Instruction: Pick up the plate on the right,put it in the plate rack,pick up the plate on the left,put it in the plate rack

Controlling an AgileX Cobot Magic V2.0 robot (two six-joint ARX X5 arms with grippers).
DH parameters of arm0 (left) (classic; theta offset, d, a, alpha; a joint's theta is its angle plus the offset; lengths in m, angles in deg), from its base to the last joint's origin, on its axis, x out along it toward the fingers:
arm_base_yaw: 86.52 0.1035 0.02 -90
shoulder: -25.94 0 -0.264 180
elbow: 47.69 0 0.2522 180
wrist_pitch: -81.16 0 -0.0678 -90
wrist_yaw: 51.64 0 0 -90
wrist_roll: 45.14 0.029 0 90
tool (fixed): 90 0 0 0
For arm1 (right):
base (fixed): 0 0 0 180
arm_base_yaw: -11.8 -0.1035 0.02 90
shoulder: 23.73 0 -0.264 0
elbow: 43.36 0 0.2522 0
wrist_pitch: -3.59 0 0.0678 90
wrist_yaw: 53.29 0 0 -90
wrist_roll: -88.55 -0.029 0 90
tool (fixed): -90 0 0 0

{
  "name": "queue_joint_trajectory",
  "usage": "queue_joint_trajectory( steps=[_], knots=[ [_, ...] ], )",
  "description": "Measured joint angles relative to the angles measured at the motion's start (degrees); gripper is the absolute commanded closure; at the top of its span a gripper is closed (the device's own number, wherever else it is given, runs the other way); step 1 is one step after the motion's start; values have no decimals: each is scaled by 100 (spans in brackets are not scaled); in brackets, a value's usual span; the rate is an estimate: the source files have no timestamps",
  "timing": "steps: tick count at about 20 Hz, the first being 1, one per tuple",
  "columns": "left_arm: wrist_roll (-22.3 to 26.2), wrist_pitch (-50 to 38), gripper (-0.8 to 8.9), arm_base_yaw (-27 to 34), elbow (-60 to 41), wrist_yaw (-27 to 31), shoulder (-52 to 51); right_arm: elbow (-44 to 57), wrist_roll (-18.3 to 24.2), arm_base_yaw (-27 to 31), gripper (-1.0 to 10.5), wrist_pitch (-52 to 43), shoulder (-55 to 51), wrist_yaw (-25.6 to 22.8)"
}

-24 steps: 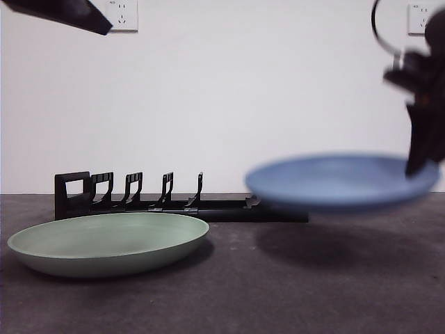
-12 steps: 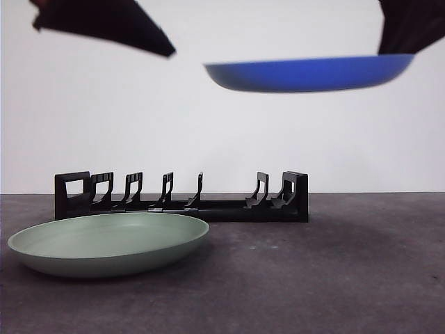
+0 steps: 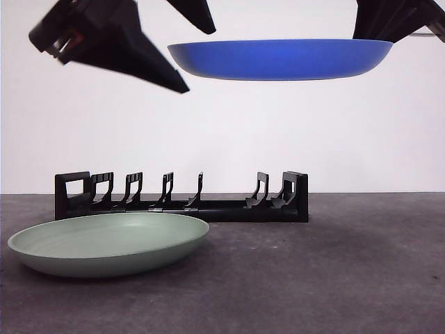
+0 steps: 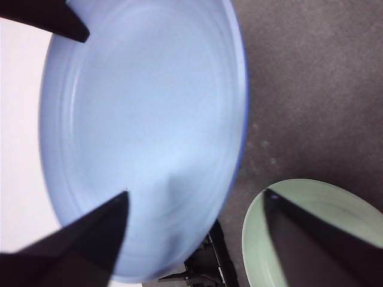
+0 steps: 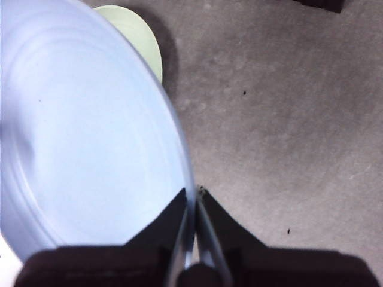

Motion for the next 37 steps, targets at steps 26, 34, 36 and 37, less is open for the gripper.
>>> queue_joint_trajectory(
  steps=[26, 34, 36, 37],
  knots=[
    [-28, 518, 822, -348, 0, -44, 33, 0, -46, -31, 792, -321, 0, 103],
    [-575, 798, 822, -485, 0, -46, 33, -31, -66, -31, 559, -540, 0, 127],
    [-933, 841, 822, -485, 0, -72, 33, -216, -66, -9, 559, -643, 0, 81],
    [-1134, 857, 822, -483, 0, -181, 33, -345, -68, -4, 559, -750, -11, 42]
  ],
)
